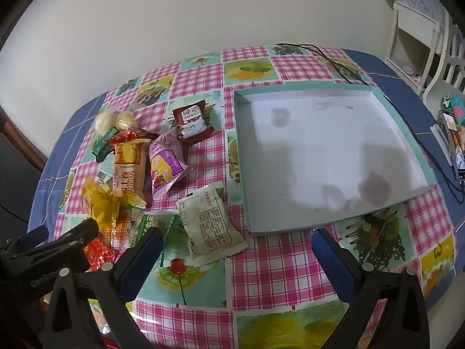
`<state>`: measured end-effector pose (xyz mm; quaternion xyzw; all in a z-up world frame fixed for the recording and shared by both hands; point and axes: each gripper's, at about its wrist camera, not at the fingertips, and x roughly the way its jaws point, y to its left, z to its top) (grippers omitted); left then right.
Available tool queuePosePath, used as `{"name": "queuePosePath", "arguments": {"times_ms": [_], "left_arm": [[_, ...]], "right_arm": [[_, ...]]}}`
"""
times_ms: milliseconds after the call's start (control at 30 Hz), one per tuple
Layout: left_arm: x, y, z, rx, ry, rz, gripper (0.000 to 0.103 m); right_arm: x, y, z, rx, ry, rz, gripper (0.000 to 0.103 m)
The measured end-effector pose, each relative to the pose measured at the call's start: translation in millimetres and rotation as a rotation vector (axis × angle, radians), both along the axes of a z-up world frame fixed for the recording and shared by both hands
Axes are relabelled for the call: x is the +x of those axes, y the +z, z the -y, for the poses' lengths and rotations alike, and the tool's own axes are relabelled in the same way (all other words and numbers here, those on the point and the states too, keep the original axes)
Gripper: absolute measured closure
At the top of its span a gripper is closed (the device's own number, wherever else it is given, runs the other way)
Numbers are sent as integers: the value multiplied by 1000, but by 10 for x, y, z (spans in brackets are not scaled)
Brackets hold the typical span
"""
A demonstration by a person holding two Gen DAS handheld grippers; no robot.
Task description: Organize snacks
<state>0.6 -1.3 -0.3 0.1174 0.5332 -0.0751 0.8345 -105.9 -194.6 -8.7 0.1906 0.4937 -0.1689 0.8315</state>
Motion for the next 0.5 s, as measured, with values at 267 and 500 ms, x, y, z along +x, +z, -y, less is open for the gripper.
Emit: {"name": "queuePosePath", "arguments": {"times_ms": [267,500], "left_arm": [[7,4,19,-1,-1,0,0],[1,8,1,-1,-2,1,0]], "right_arm": [[-3,9,-8,-7,7,0,0],[-2,14,-3,-8,6,2,0]]}}
